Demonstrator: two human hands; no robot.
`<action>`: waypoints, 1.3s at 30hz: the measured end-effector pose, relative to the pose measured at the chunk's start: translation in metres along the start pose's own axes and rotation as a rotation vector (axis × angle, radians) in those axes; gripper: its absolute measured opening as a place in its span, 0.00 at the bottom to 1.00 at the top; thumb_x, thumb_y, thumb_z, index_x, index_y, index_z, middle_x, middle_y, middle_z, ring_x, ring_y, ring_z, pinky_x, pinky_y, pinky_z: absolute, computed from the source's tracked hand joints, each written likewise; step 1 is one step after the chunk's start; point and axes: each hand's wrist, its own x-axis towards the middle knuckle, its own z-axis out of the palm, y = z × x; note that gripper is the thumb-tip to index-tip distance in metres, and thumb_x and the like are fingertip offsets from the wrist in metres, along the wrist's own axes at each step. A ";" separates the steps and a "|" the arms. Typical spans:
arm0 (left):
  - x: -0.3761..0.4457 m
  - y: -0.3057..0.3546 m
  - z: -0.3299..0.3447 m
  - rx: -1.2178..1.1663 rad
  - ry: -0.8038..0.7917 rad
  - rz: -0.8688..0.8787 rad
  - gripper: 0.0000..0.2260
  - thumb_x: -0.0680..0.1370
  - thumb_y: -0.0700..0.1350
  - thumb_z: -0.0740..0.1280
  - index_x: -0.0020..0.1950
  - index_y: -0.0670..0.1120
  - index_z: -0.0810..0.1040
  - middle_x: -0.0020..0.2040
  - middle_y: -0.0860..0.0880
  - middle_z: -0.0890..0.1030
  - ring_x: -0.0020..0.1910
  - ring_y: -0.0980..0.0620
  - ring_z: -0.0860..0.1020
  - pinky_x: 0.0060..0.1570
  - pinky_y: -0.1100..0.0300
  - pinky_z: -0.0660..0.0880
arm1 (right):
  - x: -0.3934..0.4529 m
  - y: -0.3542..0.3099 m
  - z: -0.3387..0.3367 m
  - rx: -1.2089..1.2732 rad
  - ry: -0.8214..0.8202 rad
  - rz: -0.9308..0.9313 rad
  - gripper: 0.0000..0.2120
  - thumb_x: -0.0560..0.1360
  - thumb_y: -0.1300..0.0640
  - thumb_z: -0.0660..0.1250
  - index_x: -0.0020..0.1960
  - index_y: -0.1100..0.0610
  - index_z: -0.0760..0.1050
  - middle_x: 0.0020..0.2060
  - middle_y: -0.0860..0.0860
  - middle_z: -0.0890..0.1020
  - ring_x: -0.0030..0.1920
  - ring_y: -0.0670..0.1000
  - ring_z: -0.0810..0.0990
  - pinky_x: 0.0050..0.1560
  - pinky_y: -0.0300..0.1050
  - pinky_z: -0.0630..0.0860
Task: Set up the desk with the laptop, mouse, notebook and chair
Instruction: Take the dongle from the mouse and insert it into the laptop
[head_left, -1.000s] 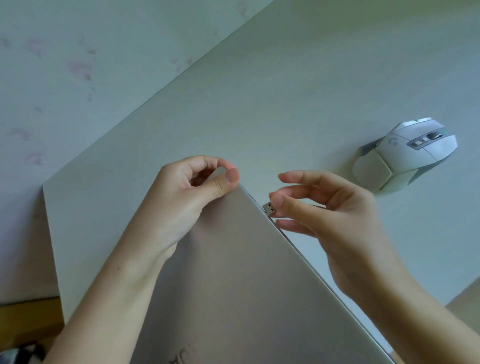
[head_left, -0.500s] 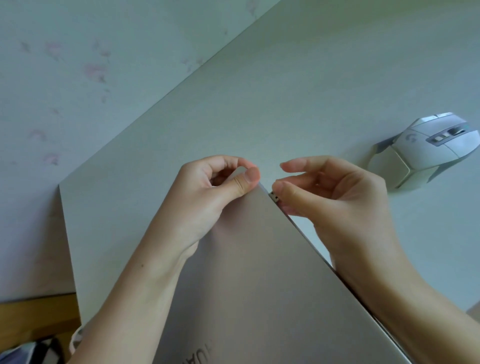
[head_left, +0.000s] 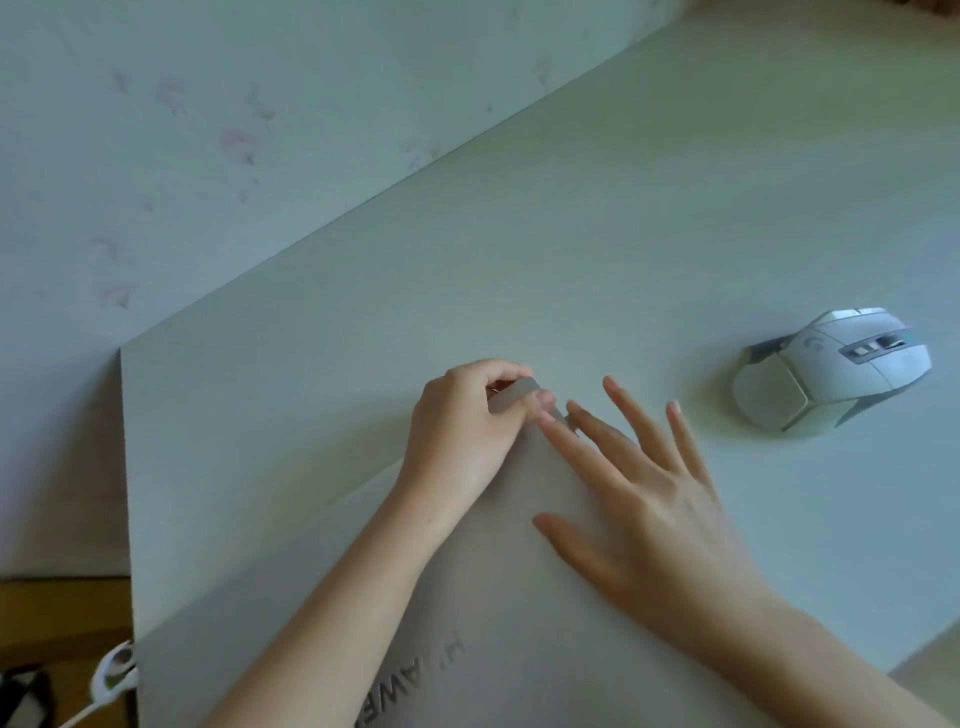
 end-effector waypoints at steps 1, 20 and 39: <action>-0.008 -0.005 0.001 0.084 0.034 0.092 0.13 0.73 0.50 0.73 0.56 0.51 0.82 0.54 0.56 0.83 0.54 0.58 0.79 0.57 0.62 0.73 | -0.004 0.000 0.004 -0.051 -0.020 -0.031 0.32 0.71 0.40 0.59 0.73 0.50 0.64 0.69 0.51 0.72 0.75 0.57 0.59 0.69 0.68 0.59; -0.065 -0.045 0.019 0.488 0.008 0.406 0.28 0.79 0.61 0.54 0.76 0.49 0.62 0.77 0.49 0.60 0.76 0.51 0.58 0.73 0.55 0.55 | 0.012 0.088 -0.086 -0.321 -0.096 -0.027 0.30 0.69 0.48 0.66 0.70 0.42 0.64 0.74 0.48 0.64 0.76 0.53 0.54 0.70 0.69 0.48; -0.073 0.009 0.085 0.373 0.286 0.071 0.26 0.78 0.61 0.50 0.67 0.50 0.73 0.77 0.47 0.61 0.77 0.50 0.57 0.72 0.51 0.52 | 0.038 0.144 -0.098 0.204 -0.330 -0.274 0.33 0.66 0.76 0.52 0.51 0.45 0.83 0.71 0.41 0.67 0.74 0.39 0.56 0.72 0.59 0.61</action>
